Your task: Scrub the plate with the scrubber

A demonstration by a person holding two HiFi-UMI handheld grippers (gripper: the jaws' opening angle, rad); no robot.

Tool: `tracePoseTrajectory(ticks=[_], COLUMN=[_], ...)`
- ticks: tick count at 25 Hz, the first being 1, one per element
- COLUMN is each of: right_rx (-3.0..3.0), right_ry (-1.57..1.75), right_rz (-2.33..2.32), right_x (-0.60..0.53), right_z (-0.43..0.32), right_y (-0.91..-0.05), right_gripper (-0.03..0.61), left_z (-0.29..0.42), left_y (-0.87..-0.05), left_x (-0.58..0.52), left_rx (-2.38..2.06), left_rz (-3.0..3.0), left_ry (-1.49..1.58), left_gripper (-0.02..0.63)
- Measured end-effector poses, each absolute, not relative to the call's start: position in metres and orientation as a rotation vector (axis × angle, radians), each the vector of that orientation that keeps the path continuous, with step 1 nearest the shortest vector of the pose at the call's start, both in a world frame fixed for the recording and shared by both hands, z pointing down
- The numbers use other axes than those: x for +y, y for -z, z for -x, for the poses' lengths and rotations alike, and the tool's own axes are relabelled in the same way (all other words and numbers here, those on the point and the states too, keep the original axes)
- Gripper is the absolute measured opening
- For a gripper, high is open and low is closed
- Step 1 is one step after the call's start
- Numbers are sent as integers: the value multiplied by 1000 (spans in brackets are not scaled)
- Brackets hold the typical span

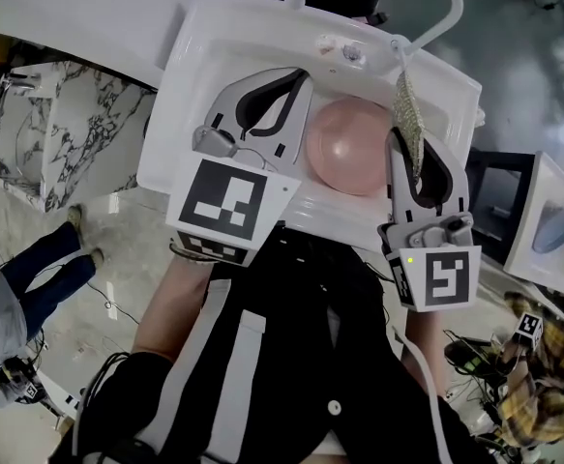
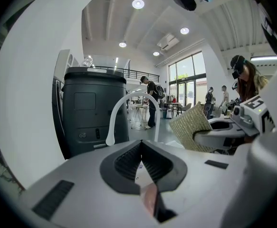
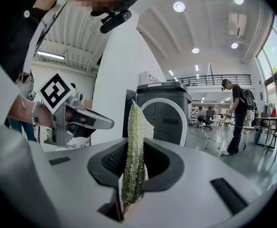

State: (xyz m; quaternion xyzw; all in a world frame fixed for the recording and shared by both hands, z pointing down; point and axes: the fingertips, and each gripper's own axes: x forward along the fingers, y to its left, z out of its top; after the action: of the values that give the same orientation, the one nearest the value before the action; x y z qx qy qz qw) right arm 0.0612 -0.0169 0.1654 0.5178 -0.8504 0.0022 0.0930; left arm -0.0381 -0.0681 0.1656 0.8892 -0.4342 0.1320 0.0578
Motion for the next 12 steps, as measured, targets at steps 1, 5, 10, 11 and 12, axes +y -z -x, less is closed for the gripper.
tracePoseTrajectory(ticks=[1, 5, 10, 11, 12], right_rx=[-2524, -2522, -2518, -2518, -2518], right_ry=[-5, -1, 6, 7, 9], right_rz=[-1534, -1527, -1521, -1520, -1519], right_x=[-17, -16, -16, -16, -16], right_z=[-61, -60, -58, -57, -57], right_y=[-165, -165, -165, -165, -165], right_gripper=[72, 72, 72, 72, 72], left_z=[38, 38, 39, 40, 40], left_y=[-166, -166, -167, -167, -167], left_x=[-68, -67, -68, -67, -67], left_rx=[-1316, -1313, -1310, -1310, -1310], left_rz=[-2694, -2690, -2688, -2688, -2689], left_ry=[-400, -401, -402, -404, -406], left_gripper=[2, 0, 0, 1, 2])
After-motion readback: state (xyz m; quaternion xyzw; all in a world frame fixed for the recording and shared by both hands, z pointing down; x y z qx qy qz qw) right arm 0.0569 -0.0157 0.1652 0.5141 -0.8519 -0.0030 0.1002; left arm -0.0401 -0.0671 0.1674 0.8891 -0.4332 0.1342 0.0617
